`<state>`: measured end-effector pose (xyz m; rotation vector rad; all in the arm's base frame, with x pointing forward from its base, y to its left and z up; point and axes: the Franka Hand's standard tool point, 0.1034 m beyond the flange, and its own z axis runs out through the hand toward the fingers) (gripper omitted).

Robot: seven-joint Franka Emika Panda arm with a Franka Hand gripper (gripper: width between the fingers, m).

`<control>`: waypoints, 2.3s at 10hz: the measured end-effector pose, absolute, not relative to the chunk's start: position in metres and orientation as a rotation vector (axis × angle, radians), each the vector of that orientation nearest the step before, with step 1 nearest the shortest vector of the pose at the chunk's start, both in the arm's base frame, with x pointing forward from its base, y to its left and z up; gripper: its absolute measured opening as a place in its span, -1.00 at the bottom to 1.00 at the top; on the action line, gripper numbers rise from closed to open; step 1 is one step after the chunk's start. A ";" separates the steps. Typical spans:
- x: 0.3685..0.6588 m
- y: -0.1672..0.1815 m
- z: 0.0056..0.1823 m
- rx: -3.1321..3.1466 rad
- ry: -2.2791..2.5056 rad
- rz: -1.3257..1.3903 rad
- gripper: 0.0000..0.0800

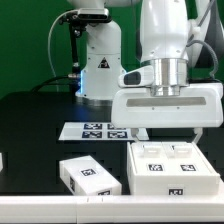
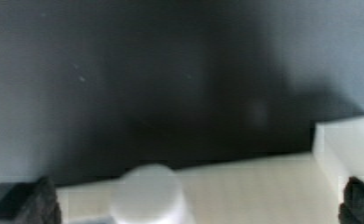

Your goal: Assemble cabinet

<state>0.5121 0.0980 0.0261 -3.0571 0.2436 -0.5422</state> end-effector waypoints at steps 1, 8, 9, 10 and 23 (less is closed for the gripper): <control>0.513 0.098 0.026 -3.057 0.239 -0.562 0.99; 0.512 0.092 0.027 -3.064 0.224 -0.624 0.99; 0.512 0.091 0.027 -3.065 0.225 -0.624 0.99; 0.512 0.089 0.027 -3.066 0.228 -0.623 0.99; 0.509 0.082 0.017 -3.084 0.224 -0.598 0.34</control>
Offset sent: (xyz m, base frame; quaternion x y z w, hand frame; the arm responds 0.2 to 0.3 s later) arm 0.0003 -0.0113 0.0048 -0.0091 -0.0094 -0.0164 0.9998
